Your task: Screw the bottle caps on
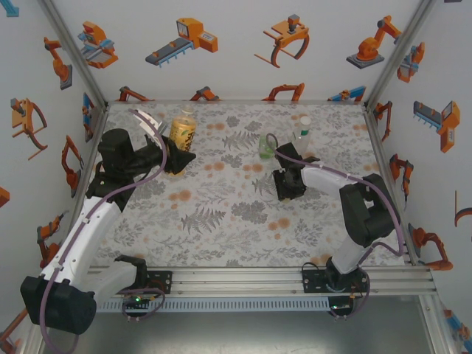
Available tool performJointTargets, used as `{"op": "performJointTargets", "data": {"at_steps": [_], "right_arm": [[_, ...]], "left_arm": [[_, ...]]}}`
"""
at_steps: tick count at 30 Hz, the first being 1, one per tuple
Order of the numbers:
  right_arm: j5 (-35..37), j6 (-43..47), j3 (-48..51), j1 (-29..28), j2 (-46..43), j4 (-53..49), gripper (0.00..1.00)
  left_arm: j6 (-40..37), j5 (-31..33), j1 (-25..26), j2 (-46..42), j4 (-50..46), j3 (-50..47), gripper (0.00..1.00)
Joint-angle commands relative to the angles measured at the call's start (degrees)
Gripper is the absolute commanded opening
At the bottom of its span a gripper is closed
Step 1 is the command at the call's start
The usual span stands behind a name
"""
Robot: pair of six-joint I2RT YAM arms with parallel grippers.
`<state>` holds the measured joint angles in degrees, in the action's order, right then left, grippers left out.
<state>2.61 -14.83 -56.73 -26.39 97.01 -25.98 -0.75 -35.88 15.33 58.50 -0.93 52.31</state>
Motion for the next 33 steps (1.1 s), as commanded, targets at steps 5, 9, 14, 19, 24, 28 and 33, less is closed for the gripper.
{"op": "performJointTargets", "data": {"at_steps": [5, 9, 14, 19, 24, 28, 33], "right_arm": [[-3.06, 4.45, 0.11, -0.24, 2.19, -1.13, 0.41], [-3.92, 4.54, 0.2, -0.24, 2.31, -1.01, 0.4], [-3.36, 4.16, -0.12, -0.24, 2.31, -1.43, 0.37], [-2.52, 3.37, -0.82, -0.24, 1.54, -2.41, 0.34], [-4.95, 1.44, -1.8, -0.24, -1.65, -2.13, 0.3], [-8.76, 0.33, -3.05, -0.24, -4.37, -0.95, 0.3], [-14.23, 0.21, -3.19, -0.24, -8.65, 3.91, 0.29]], "left_arm": [[0.75, -1.56, -0.27, 0.39, 0.52, 0.86, 0.0], [0.75, -1.52, -0.22, 0.48, 0.46, 0.86, 0.0], [0.75, -1.56, -0.24, 0.53, 0.34, 0.95, 0.0], [0.77, -1.67, -0.3, 0.74, 0.32, 1.03, 0.0], [-1.49, -1.91, 0.8, 1.78, -3.16, 2.82, 0.0], [-4.38, -1.76, 2.72, 2.3, -5.65, 3.7, 0.0], [-10.83, -0.1, 7.53, 4.63, -13.91, 6.98, 0.0]]}}
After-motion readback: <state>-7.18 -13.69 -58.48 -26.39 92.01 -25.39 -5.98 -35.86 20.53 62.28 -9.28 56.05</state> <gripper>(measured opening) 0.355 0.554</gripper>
